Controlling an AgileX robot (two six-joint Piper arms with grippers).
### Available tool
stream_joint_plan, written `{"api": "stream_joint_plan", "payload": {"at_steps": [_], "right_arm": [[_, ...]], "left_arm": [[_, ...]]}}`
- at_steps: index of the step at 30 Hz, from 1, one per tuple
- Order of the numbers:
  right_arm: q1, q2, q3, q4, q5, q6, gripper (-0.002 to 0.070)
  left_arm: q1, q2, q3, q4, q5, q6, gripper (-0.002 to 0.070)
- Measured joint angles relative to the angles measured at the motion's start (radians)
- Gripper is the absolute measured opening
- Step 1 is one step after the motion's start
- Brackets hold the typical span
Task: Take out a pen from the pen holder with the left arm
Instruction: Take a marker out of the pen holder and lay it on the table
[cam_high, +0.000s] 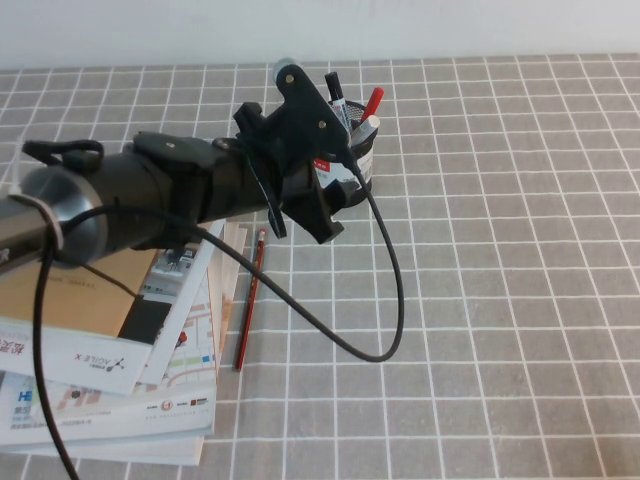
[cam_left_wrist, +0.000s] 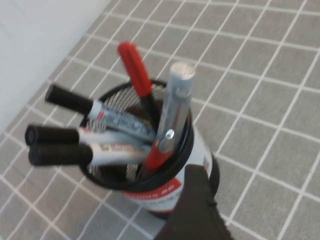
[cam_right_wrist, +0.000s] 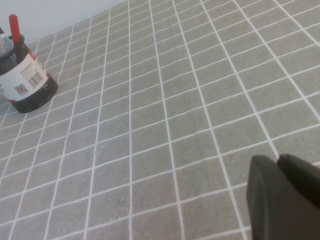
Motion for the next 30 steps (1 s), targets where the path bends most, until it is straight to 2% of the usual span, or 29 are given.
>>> {"api": "stream_joint_plan", "payload": {"at_steps": [5,10,15,25,30], "right_arm": [[0.000,0.000,0.000,0.000,0.000,0.000,-0.0013],[0.000,0.000,0.000,0.000,0.000,0.000,-0.0013],[0.000,0.000,0.000,0.000,0.000,0.000,-0.0013],[0.000,0.000,0.000,0.000,0.000,0.000,-0.0013],[0.000,0.000,0.000,0.000,0.000,0.000,-0.0013]], "left_arm": [[0.000,0.029,0.000,-0.137,-0.040,0.089,0.0481],[0.000,0.036,-0.006,-0.263,-0.048,0.271,0.0475],[0.000,0.061,-0.056,-0.282,-0.048,0.336,0.0475],[0.000,0.136,-0.173,-0.287,-0.048,0.351,0.0472],[0.000,0.162,-0.178,-0.287,-0.048,0.351,0.0419]]}}
